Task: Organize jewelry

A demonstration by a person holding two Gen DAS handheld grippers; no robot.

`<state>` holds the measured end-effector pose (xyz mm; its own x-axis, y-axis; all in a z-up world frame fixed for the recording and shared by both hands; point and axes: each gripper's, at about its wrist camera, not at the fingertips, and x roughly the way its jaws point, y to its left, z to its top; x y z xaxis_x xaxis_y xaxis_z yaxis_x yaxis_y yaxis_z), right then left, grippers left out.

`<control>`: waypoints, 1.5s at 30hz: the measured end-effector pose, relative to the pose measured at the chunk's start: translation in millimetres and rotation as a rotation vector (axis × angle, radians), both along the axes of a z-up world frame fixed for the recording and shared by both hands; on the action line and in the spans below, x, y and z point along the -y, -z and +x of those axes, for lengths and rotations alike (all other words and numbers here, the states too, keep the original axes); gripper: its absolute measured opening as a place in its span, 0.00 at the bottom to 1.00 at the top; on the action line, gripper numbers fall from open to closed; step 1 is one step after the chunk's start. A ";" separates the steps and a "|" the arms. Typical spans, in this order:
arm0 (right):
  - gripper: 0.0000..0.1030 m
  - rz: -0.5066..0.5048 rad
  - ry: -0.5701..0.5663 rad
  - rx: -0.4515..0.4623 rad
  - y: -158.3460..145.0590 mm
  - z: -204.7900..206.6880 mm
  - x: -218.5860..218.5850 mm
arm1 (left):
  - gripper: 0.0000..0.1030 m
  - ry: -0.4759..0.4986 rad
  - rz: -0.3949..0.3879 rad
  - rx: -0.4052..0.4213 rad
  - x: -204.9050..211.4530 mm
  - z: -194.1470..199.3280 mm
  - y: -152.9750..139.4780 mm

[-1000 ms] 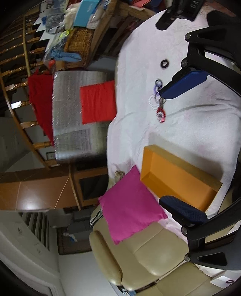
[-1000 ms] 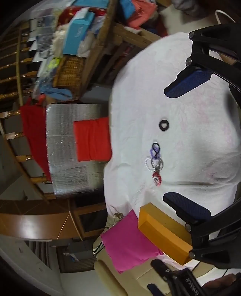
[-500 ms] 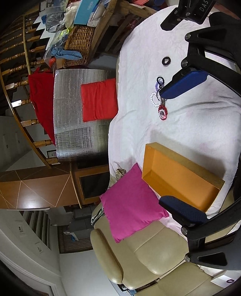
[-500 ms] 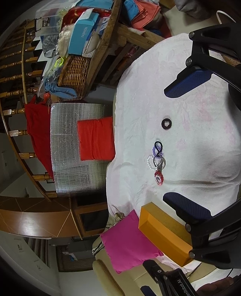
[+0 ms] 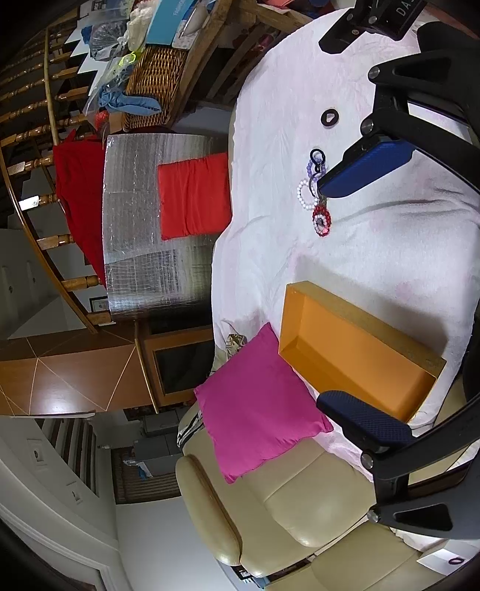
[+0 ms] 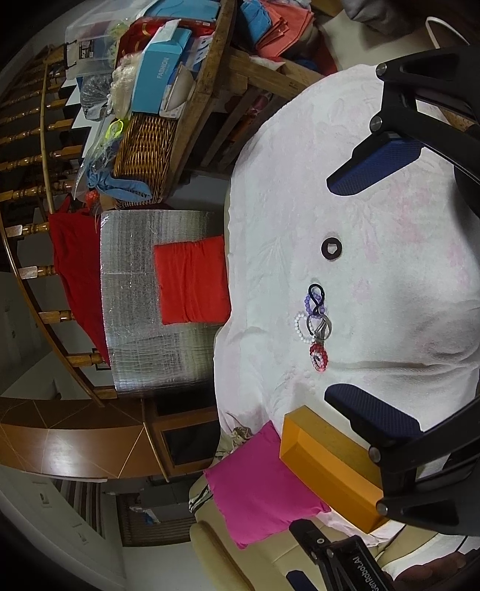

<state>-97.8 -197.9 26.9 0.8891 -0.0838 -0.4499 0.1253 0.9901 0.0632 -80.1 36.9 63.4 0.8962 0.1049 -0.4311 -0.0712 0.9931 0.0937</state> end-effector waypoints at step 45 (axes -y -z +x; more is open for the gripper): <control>0.58 0.473 -0.210 -0.430 172.4 276.9 49.5 | 1.00 0.054 -0.019 -0.329 7.7 214.4 168.8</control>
